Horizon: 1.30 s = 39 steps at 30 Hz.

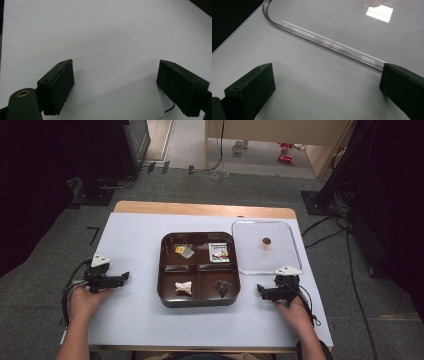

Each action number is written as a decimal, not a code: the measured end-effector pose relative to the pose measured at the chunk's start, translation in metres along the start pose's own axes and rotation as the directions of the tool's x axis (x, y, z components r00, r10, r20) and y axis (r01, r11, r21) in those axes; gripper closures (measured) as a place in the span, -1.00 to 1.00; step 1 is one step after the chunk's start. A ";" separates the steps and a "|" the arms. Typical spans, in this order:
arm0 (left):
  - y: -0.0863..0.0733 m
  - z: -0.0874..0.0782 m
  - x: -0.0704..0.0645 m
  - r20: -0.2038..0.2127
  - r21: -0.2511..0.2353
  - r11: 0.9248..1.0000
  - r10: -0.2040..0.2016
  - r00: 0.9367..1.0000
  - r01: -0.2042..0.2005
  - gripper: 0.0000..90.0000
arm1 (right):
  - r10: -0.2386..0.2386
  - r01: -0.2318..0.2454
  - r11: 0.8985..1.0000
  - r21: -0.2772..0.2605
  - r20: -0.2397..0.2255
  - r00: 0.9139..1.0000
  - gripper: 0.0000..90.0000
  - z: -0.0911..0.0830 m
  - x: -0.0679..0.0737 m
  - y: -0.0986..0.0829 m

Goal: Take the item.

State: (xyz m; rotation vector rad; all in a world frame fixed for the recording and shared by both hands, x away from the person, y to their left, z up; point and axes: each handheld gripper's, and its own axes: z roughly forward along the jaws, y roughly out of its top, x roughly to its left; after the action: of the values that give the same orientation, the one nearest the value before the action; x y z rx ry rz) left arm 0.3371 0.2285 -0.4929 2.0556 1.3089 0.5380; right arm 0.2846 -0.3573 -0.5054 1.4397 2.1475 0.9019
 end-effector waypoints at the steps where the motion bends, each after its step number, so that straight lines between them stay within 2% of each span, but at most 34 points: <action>1: 0.002 0.000 -0.001 -0.008 0.021 1.000 -0.004 1.000 0.004 -0.65 | 0.000 0.000 1.000 0.000 0.000 1.000 -1.00 0.000 0.000 0.000; 6: 0.005 0.000 -0.002 -0.011 0.037 0.999 -0.010 1.000 0.010 -0.63 | -0.002 0.002 1.000 -0.001 0.000 1.000 -1.00 0.000 0.000 0.000; 8: 0.006 -0.003 -0.002 -0.006 0.049 0.999 -0.012 1.000 0.012 -0.56 | -0.001 0.001 1.000 -0.001 0.000 1.000 -1.00 0.000 0.000 0.000; 11: 0.007 -0.005 -0.001 -0.005 0.055 0.998 -0.018 1.000 0.018 -0.34 | -0.001 0.001 1.000 -0.001 0.000 1.000 -1.00 0.000 0.000 0.000; 16: 0.009 -0.006 -0.001 -0.003 0.073 0.997 -0.017 1.000 0.017 -0.26 | -0.001 0.001 1.000 -0.001 0.000 1.000 -1.00 0.000 0.000 0.000; 17: 0.010 -0.007 -0.001 0.006 0.076 0.997 -0.027 1.000 0.027 -0.21 | -0.001 0.001 1.000 -0.001 0.000 1.000 -1.00 0.000 0.000 0.000; 19: 0.013 -0.007 0.000 0.039 0.080 0.996 -0.046 0.998 0.043 -0.20 | -0.001 0.001 1.000 -0.001 0.000 1.000 -1.00 0.000 0.000 0.000; 21: 0.015 -0.007 0.000 0.052 0.089 0.995 -0.041 0.998 0.037 -0.17 | -0.002 0.002 1.000 0.000 0.000 1.000 -1.00 0.000 0.000 0.000; 28: 0.020 -0.011 -0.004 0.064 0.096 0.995 -0.027 0.998 0.020 -0.10 | -0.002 0.002 1.000 0.000 0.000 1.000 -1.00 0.000 0.000 0.000; 36: 0.028 -0.019 -0.011 0.096 0.083 0.996 -0.034 0.995 0.026 -0.11 | -0.002 0.002 1.000 0.000 0.000 1.000 -1.00 0.000 0.000 0.000; 39: 0.032 -0.021 -0.017 0.115 0.073 0.997 -0.021 0.993 0.013 -0.12 | -0.002 0.002 1.000 0.000 0.000 1.000 -1.00 0.000 0.000 0.000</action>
State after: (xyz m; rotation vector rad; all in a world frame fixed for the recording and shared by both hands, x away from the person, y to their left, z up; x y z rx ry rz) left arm 0.3372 0.2091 -0.4552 2.0995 1.2935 0.3632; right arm 0.2846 -0.3574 -0.5054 1.4370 2.1488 0.9005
